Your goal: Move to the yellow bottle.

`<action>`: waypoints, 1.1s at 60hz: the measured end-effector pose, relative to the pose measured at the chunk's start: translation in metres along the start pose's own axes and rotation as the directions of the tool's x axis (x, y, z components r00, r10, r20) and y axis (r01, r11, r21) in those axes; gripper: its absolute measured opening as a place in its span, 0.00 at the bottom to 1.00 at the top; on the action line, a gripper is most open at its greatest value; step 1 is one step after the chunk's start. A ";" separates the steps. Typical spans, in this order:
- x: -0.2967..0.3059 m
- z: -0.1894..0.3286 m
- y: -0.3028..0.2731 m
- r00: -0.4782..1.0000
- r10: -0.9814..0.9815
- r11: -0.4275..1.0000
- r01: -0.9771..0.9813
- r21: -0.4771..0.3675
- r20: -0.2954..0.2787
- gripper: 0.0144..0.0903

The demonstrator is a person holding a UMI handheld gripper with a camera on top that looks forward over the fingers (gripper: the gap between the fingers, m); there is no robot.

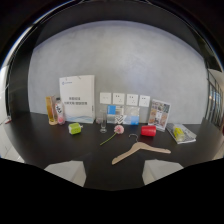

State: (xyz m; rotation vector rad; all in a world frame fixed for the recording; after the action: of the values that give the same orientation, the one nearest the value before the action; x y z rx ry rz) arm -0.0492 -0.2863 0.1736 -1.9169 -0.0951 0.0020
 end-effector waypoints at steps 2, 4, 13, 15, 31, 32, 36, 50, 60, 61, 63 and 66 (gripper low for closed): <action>0.000 -0.001 0.000 1.000 -0.002 1.000 0.002 0.001 -0.003 0.94; 0.000 -0.004 -0.001 1.000 -0.004 1.000 0.004 0.002 -0.007 0.94; 0.005 -0.027 0.009 0.999 -0.001 1.000 0.001 -0.002 -0.039 0.93; 0.006 -0.031 0.014 0.999 0.000 1.000 0.000 -0.008 -0.043 0.93; 0.061 -0.044 0.054 0.994 0.002 0.997 -0.010 -0.073 -0.109 0.93; 0.067 -0.043 0.055 0.993 0.003 0.997 -0.012 -0.075 -0.115 0.93; 0.095 -0.039 0.059 0.990 0.002 0.997 -0.014 -0.078 -0.141 0.93; 0.209 0.004 0.064 0.984 -0.034 0.995 0.018 -0.096 -0.174 0.93; 0.299 0.055 0.054 0.985 -0.046 0.994 0.029 -0.104 -0.167 0.93; 0.308 0.060 0.053 0.985 -0.049 0.994 0.032 -0.107 -0.166 0.93; 0.324 0.070 0.049 0.984 -0.054 0.993 0.036 -0.111 -0.167 0.93; 0.344 0.084 0.044 0.985 -0.058 0.993 0.040 -0.114 -0.162 0.93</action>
State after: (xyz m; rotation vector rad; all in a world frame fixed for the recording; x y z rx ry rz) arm 0.2925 -0.1989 0.1190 -2.0171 -0.0314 -0.1986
